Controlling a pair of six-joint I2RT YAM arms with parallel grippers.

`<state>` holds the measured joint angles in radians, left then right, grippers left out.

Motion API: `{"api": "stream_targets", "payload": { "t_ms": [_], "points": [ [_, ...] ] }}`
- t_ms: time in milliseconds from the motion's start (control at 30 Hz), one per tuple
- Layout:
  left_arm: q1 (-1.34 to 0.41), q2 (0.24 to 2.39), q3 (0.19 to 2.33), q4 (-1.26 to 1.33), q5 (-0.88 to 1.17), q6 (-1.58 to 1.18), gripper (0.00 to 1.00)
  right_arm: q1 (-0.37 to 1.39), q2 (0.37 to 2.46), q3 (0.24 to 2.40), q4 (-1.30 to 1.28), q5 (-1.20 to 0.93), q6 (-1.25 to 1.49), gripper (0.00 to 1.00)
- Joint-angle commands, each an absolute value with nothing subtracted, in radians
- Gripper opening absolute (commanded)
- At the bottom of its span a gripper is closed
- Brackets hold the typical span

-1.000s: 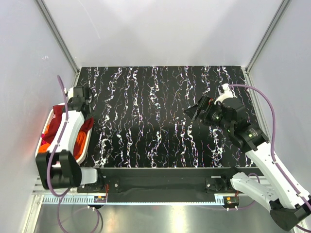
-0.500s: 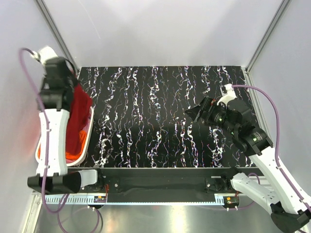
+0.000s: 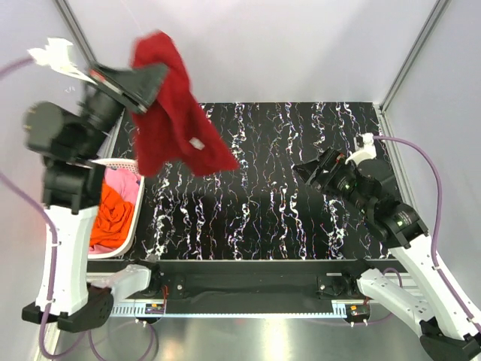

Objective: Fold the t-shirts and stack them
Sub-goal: Move the tshirt to the center of the board, then flatten the tshirt out

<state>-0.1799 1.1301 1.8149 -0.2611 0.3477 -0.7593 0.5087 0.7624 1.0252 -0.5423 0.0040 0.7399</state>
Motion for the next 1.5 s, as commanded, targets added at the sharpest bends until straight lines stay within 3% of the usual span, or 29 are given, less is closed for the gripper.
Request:
{"api": "stream_targets", "payload": {
  "t_ms": [0, 200, 267, 567, 667, 800, 900, 1033, 1167, 1467],
  "points": [
    [-0.27, 1.086, 1.535, -0.072, 0.473, -0.854, 0.0, 0.512, 0.747, 0.985, -0.522, 0.037, 0.801, 0.98],
    [-0.344, 1.088, 0.956, -0.132, 0.387, -0.753, 0.0, 0.512, 0.752, 0.884, -0.522, 0.06, 0.824, 0.97],
    [-0.345, 1.065, 0.818, -0.141, 0.342, -0.761, 0.12, 0.512, 0.787, 0.829, -0.511, 0.061, 0.83, 0.97],
    [-0.344, 0.979, 0.822, -0.44, 0.051, -0.569, 0.55, 0.511, 1.225, 0.847, -0.421, -0.069, 0.838, 0.88],
    [-0.345, 0.982, 0.824, -0.457, 0.066, -0.56, 0.61, 0.512, 1.323, 0.888, -0.42, -0.06, 0.842, 0.86],
    [-0.345, 1.029, 0.802, -0.456, 0.126, -0.555, 0.61, 0.474, 1.368, 0.916, -0.426, 0.06, 0.819, 0.83],
    [-0.347, 1.069, 0.784, -0.457, 0.149, -0.548, 0.6, 0.342, 1.391, 0.926, -0.425, 0.003, 0.798, 0.79],
    [-0.344, 1.107, 0.79, -0.465, 0.133, -0.535, 0.59, 0.307, 1.41, 0.908, -0.426, -0.098, 0.805, 0.69],
    [-0.342, 1.146, 0.827, -0.463, 0.156, -0.555, 0.59, 0.374, 1.41, 0.812, -0.382, -0.19, 0.934, 0.68],
    [-0.344, 1.134, 0.868, -0.497, 0.132, -0.528, 0.6, 0.518, 1.384, 0.689, -0.353, -0.137, 1.144, 0.69]
  ]
}}
